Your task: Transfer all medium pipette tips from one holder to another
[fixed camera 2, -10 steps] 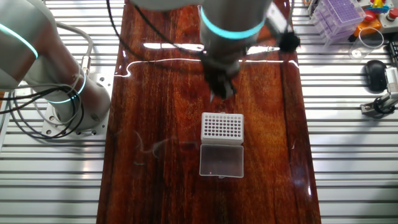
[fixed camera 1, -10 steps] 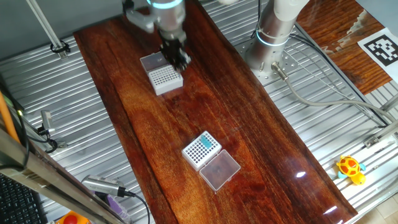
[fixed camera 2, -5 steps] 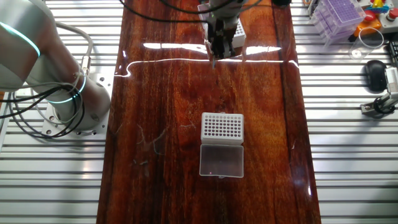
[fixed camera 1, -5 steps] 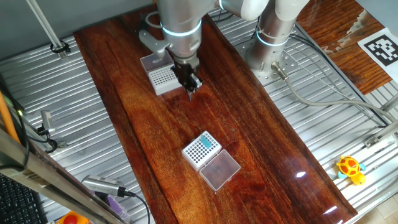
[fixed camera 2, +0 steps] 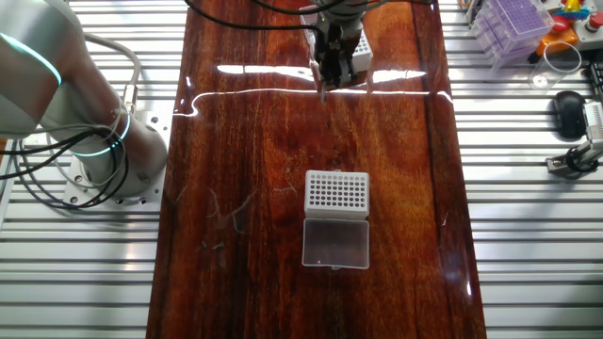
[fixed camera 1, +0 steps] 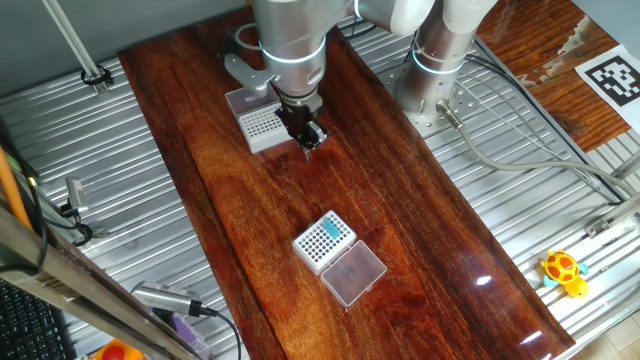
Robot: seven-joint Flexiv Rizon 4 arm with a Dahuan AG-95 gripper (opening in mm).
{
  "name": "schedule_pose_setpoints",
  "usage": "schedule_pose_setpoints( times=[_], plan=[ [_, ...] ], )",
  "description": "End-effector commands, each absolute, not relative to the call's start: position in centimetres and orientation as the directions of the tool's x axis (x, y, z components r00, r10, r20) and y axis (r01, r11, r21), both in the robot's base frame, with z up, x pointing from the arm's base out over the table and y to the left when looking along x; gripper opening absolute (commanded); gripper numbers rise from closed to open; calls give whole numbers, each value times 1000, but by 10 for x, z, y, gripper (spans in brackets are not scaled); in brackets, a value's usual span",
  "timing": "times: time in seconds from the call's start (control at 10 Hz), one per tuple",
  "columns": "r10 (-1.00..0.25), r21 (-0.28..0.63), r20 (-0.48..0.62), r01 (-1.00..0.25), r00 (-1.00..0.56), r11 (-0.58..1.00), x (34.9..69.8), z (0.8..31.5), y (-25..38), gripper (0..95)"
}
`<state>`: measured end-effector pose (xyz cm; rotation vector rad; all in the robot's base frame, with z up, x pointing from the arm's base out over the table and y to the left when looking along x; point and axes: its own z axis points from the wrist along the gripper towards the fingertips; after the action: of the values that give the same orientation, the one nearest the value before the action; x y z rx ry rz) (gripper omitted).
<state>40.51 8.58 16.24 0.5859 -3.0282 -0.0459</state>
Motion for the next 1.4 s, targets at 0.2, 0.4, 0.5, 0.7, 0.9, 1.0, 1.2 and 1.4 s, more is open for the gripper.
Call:
schedule_pose_setpoints(
  times=[0.2, 0.4, 0.5, 0.7, 0.9, 1.0, 1.2, 1.4],
  plan=[
    [-560, 76, 57, -556, -827, 828, 407, 161, 86, 0],
    [-515, 72, 47, -511, -856, 856, 413, 158, 110, 0],
    [-490, 67, 40, -487, -871, 871, 417, 156, 130, 0],
    [-431, 59, 34, -429, -902, 902, 429, 152, 173, 0],
    [-392, 57, 35, -390, -919, 919, 443, 154, 198, 0],
    [-385, 59, 35, -383, -922, 922, 449, 157, 204, 0],
    [-369, 63, 29, -367, -929, 928, 455, 159, 213, 0],
    [-353, 64, 22, -351, -936, 934, 454, 155, 221, 0]
  ],
)
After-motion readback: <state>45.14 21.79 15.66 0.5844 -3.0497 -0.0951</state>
